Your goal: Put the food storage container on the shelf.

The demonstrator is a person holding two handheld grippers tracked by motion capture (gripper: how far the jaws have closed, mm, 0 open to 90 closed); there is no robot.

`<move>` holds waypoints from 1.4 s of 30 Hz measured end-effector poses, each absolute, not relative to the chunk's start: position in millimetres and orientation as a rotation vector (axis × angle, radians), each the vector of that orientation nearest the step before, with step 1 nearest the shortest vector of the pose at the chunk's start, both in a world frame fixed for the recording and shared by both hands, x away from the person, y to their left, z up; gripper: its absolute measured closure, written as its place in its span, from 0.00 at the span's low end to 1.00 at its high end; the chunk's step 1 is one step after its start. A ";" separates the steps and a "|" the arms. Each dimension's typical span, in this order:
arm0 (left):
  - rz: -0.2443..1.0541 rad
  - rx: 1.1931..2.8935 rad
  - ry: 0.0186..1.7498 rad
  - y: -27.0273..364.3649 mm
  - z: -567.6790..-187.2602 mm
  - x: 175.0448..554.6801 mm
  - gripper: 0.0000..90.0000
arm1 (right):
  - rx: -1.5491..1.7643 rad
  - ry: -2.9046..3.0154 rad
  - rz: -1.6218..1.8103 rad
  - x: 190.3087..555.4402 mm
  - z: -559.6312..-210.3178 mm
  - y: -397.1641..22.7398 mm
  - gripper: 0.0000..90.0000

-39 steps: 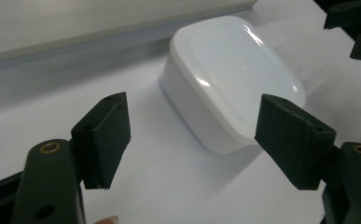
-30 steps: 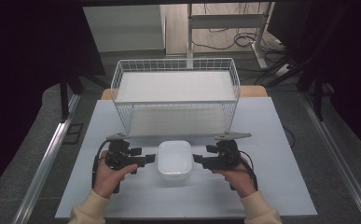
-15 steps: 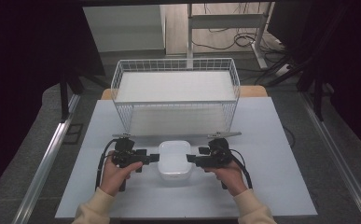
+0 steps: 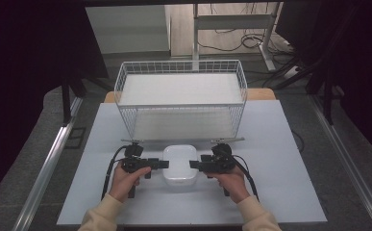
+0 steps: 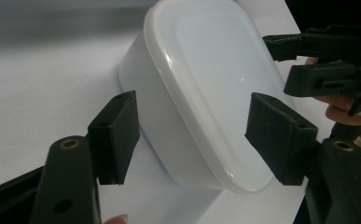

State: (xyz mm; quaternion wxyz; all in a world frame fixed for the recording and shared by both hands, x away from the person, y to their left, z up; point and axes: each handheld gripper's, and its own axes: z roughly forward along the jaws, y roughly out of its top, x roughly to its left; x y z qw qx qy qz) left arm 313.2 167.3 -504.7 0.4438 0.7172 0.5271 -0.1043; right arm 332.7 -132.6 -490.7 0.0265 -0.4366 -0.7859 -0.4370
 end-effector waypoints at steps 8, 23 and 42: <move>-0.331 1.765 1.289 163.2 -506.4 313.2 0.49 | -1.363 -2.393 -1.325 332.6 -495.2 -128.8 0.49; -0.312 1.714 1.314 170.3 -502.3 302.5 0.76 | -1.443 -2.163 -1.341 329.7 -494.5 -143.8 0.76; -0.262 1.727 1.270 174.4 -492.0 288.6 0.87 | -1.394 -2.121 -1.383 317.4 -487.4 -152.4 0.89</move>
